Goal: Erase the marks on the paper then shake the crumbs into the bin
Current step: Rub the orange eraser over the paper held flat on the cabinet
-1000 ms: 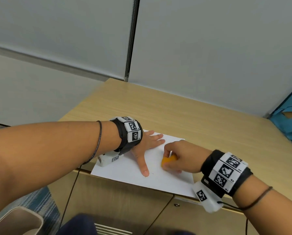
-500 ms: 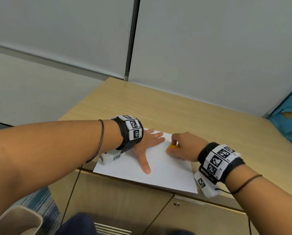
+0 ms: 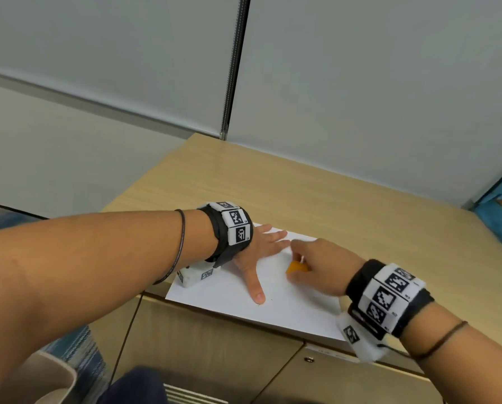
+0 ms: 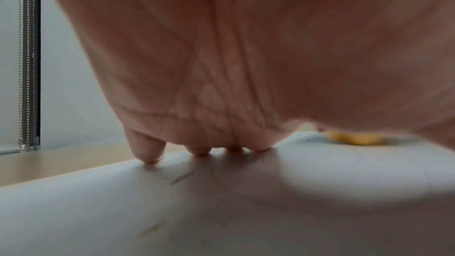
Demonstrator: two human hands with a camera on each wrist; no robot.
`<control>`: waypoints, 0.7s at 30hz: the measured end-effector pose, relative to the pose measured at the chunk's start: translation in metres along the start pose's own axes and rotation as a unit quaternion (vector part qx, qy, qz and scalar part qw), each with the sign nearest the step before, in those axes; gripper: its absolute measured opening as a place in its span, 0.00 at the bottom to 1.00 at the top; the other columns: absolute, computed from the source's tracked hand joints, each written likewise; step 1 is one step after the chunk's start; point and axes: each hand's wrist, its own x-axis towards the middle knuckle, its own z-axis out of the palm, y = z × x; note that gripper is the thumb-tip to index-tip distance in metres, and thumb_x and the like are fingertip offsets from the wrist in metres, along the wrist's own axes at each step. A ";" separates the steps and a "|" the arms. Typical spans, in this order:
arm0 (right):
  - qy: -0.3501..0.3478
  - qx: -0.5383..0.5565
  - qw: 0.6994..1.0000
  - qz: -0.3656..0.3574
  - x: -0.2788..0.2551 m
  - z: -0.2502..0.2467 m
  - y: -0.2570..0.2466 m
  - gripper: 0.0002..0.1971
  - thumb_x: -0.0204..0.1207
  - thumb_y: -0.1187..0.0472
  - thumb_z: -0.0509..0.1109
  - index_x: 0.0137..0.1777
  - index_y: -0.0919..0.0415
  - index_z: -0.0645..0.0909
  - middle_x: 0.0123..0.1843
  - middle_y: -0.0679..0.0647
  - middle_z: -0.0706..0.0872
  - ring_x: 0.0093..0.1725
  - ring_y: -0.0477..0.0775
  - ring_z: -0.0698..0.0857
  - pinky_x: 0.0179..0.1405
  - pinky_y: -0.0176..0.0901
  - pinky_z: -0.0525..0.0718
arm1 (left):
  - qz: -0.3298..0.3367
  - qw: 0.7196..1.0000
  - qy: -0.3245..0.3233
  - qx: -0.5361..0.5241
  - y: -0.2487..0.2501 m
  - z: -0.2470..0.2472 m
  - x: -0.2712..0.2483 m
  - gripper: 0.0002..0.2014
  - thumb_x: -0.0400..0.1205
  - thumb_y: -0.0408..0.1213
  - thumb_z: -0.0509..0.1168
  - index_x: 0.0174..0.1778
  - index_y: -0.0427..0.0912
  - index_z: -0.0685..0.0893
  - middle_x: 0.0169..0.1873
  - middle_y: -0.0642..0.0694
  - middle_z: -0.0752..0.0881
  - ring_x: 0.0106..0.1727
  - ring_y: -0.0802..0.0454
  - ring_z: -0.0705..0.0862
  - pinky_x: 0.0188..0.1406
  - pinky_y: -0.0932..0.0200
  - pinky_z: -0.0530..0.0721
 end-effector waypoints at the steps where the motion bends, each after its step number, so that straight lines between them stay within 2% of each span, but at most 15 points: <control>1: -0.017 0.003 0.999 -0.034 -0.006 0.006 -0.011 0.11 0.79 0.44 0.67 0.49 0.49 0.72 0.42 0.46 0.81 0.41 0.52 0.81 0.42 0.49 0.81 | 0.001 1.000 0.002 0.001 0.000 0.001 0.001 0.69 0.66 0.74 0.72 0.87 0.51 0.30 0.86 0.52 0.29 0.87 0.43 0.32 0.81 0.28 0.42; 3: -0.042 0.035 0.997 -0.055 -0.011 0.009 -0.017 0.13 0.78 0.42 0.68 0.50 0.50 0.75 0.39 0.44 0.80 0.38 0.48 0.79 0.38 0.46 0.79 | 0.004 1.000 0.006 0.003 0.000 0.001 0.003 0.69 0.66 0.75 0.72 0.86 0.51 0.29 0.86 0.53 0.29 0.87 0.43 0.32 0.81 0.29 0.41; 5: -0.039 0.043 0.998 -0.007 -0.003 0.001 -0.001 0.15 0.78 0.41 0.69 0.50 0.52 0.77 0.42 0.46 0.82 0.39 0.49 0.81 0.40 0.46 0.80 | 0.002 1.000 0.003 0.001 0.000 0.001 0.003 0.70 0.66 0.75 0.72 0.86 0.52 0.29 0.86 0.53 0.28 0.87 0.44 0.32 0.81 0.29 0.41; 8: 0.004 -0.010 0.997 0.071 0.008 -0.010 0.016 0.15 0.80 0.42 0.66 0.49 0.54 0.75 0.44 0.48 0.81 0.43 0.53 0.82 0.40 0.47 0.79 | -0.003 1.000 0.003 -0.006 0.001 0.001 0.002 0.69 0.66 0.74 0.72 0.86 0.53 0.29 0.86 0.54 0.28 0.87 0.44 0.32 0.81 0.29 0.41; 9: 0.013 -0.024 0.997 0.065 0.006 -0.007 0.010 0.14 0.80 0.43 0.65 0.50 0.54 0.73 0.43 0.48 0.80 0.42 0.53 0.80 0.39 0.46 0.77 | -0.003 1.000 0.003 -0.003 0.001 0.001 0.001 0.69 0.66 0.74 0.72 0.86 0.52 0.29 0.86 0.53 0.28 0.87 0.44 0.32 0.81 0.29 0.41; 11: 0.005 -0.039 0.999 0.002 -0.002 0.005 -0.011 0.14 0.80 0.42 0.64 0.52 0.52 0.70 0.44 0.47 0.78 0.42 0.53 0.79 0.40 0.46 0.76 | -0.003 1.000 -0.001 0.006 0.001 0.000 0.001 0.69 0.67 0.74 0.71 0.86 0.51 0.29 0.86 0.53 0.28 0.87 0.43 0.31 0.81 0.28 0.41; 13: -0.026 -0.010 0.999 -0.040 -0.012 0.012 -0.023 0.16 0.79 0.40 0.65 0.52 0.52 0.72 0.44 0.47 0.80 0.42 0.51 0.80 0.41 0.47 0.79 | -0.001 1.000 -0.001 0.010 0.001 0.001 0.002 0.69 0.67 0.75 0.71 0.86 0.52 0.28 0.86 0.53 0.28 0.87 0.43 0.31 0.81 0.28 0.41; 15: -0.035 0.008 0.999 -0.007 -0.007 0.004 -0.011 0.18 0.78 0.39 0.66 0.52 0.53 0.77 0.45 0.48 0.82 0.42 0.51 0.82 0.40 0.46 0.81 | -0.001 1.000 -0.001 0.008 0.002 0.000 0.002 0.69 0.66 0.75 0.71 0.86 0.52 0.28 0.86 0.53 0.28 0.87 0.43 0.31 0.81 0.28 0.41; 18: 0.009 -0.039 0.997 0.066 0.006 -0.010 0.007 0.15 0.80 0.41 0.65 0.51 0.53 0.76 0.47 0.50 0.82 0.43 0.53 0.81 0.37 0.45 0.76 | -0.007 1.000 -0.005 -0.001 0.001 -0.001 0.001 0.69 0.66 0.75 0.72 0.86 0.53 0.28 0.86 0.54 0.28 0.87 0.44 0.32 0.81 0.28 0.41; 19: 0.019 -0.042 0.997 0.064 0.006 -0.008 0.005 0.15 0.80 0.42 0.64 0.53 0.54 0.76 0.48 0.50 0.82 0.44 0.54 0.80 0.38 0.46 0.76 | -0.007 1.000 -0.006 -0.001 0.001 -0.001 0.001 0.69 0.66 0.75 0.72 0.86 0.53 0.28 0.86 0.54 0.28 0.87 0.44 0.32 0.81 0.28 0.41; 21: 0.007 -0.040 0.999 0.001 0.001 0.003 -0.010 0.16 0.80 0.43 0.64 0.57 0.54 0.75 0.48 0.49 0.81 0.44 0.54 0.80 0.43 0.48 0.80 | -0.007 1.000 -0.007 0.006 0.001 -0.001 0.001 0.69 0.67 0.74 0.72 0.86 0.52 0.29 0.86 0.53 0.28 0.87 0.43 0.32 0.81 0.27 0.42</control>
